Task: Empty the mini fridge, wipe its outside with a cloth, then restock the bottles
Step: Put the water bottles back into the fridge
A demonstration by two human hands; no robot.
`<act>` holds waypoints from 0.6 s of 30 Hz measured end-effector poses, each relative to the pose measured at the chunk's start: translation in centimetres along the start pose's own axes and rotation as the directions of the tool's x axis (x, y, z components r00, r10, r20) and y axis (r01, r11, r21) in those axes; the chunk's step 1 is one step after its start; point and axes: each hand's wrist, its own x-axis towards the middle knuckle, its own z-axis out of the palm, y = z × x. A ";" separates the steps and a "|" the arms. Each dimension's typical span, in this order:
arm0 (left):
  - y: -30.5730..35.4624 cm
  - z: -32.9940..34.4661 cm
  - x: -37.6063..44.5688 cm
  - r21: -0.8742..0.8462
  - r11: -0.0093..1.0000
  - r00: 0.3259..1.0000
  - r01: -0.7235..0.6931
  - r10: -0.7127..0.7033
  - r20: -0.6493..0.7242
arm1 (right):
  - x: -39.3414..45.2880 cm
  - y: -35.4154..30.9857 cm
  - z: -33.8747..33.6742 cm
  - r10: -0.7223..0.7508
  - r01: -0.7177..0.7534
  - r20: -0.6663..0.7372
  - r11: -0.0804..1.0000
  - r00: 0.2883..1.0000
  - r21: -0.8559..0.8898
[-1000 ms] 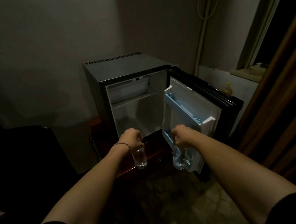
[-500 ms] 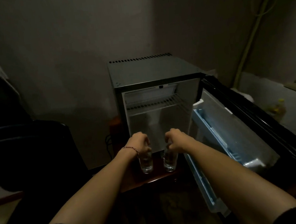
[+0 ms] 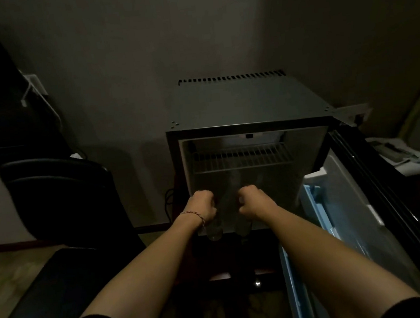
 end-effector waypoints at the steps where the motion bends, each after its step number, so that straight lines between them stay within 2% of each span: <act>1: 0.0 0.1 0.4 0.003 1.000 1.000 0.002 -0.002 0.009 | 0.4 0.1 0.1 0.004 -0.004 0.017 1.000 1.000 0.014; 6: -0.1 1.3 2.4 0.013 1.000 0.999 -0.013 0.012 0.045 | 2.8 0.8 1.3 0.020 -0.020 0.007 0.999 1.000 0.051; 11: -0.5 2.5 4.7 -0.061 0.997 0.998 0.055 -0.056 -0.010 | 5.1 1.3 2.8 0.035 -0.036 0.030 0.999 0.999 0.037; 14: -1.2 3.4 5.9 -0.074 0.997 0.999 0.029 -0.030 -0.013 | 6.7 1.9 4.2 0.001 -0.001 -0.064 1.000 0.998 0.008; 18: -2.0 4.9 7.7 -0.044 0.999 0.996 -0.008 0.004 -0.088 | 9.2 2.4 6.0 -0.018 0.027 -0.220 0.999 0.975 0.039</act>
